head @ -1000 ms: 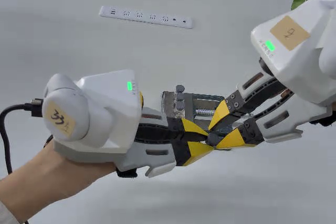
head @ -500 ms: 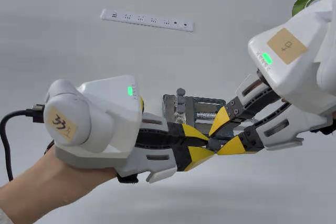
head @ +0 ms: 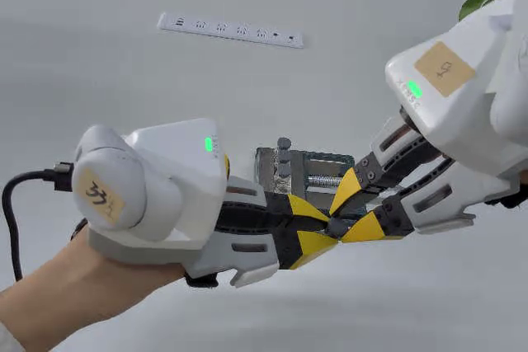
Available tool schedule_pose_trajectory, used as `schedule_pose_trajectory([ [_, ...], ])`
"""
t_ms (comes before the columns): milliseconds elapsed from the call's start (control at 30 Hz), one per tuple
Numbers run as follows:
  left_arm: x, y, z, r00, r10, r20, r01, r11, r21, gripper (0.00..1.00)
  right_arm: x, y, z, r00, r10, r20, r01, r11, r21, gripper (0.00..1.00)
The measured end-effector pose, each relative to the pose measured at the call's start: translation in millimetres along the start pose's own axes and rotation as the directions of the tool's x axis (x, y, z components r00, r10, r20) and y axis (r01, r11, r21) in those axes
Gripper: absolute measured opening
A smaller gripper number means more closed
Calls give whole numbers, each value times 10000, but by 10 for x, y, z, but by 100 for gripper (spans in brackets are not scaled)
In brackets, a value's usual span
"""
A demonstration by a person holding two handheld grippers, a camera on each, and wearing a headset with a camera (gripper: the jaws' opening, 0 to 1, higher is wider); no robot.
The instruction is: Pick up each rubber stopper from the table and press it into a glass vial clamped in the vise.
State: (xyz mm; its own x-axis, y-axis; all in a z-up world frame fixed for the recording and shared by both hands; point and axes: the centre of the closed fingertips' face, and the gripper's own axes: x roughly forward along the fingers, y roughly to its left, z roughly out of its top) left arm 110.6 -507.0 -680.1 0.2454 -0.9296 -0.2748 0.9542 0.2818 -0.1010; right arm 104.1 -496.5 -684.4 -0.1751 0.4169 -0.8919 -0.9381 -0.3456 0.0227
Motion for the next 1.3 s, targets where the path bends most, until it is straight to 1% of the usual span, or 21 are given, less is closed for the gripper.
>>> schedule_pose_trajectory([
  [133,-4,1,-5,10000,-13,3,13,10000,-6,4,10,-6,17,9999,127,-67,-126,9999,97,7],
  [400,-17,54,-35,9996,245,-120,-246,9997,-50,5,33,-60,32,9999,115,-74,-114,9999,77,6],
  [467,-18,77,-79,9990,379,-237,-384,9991,-194,12,37,-91,14,9999,-26,-166,26,10000,16,6],
  [533,-24,104,-110,9982,535,-288,-541,9984,-190,20,46,-108,-8,9997,-51,-233,51,10000,22,6],
  [600,-36,134,-151,9967,713,-391,-727,9968,-337,26,50,-119,-42,9995,-63,-295,65,10000,70,6],
  [633,-42,155,-180,9955,820,-465,-838,9958,-367,31,57,-130,-61,9992,-125,-376,127,9999,42,6],
  [700,-55,206,-231,9923,1093,-584,-1114,9932,-340,41,72,-154,-97,9988,-182,-444,183,9998,8,6],
  [733,-64,234,-271,9894,1273,-706,-1303,9907,-401,47,83,-187,-122,9986,-276,-458,278,9996,40,6],
  [767,-68,248,-293,9881,1343,-753,-1377,9896,-420,50,88,-196,-133,9983,-324,-482,326,9995,47,6],
  [800,-80,275,-334,9851,1483,-875,-1528,9871,-470,53,95,-222,-152,9977,-441,-518,442,9990,10,6],
  [900,-110,325,-404,9783,1763,-1092,-1824,9820,-489,60,117,-279,-198,9968,-560,-567,562,9984,12,6],
  [1000,-141,377,-446,9697,2092,-1262,-2155,9757,-390,70,136,-317,-217,9958,-653,-641,649,9979,-88,6],
  [1033,-147,385,-457,9681,2136,-1307,-2207,9745,-418,74,144,-326,-216,9958,-651,-641,647,9979,-92,6],
  [1067,-158,392,-476,9665,2164,-1383,-2243,9735,-438,75,155,-338,-215,9961,-629,-627,621,9980,-144,6],
  [1133,-182,426,-485,9612,2370,-1411,-2443,9690,-360,79,190,-386,-229,9961,-601,-654,589,9981,-195,6],
  [1200,-208,464,-500,9547,2591,-1461,-2675,9627,-401,85,219,-454,-260,9953,-632,-731,611,9977,-309,6],
  [1300,-261,536,-566,9394,2949,-1746,-3086,9495,-568,95,265,-544,-315,9944,-488,-936,456,9983,-357,6],
])
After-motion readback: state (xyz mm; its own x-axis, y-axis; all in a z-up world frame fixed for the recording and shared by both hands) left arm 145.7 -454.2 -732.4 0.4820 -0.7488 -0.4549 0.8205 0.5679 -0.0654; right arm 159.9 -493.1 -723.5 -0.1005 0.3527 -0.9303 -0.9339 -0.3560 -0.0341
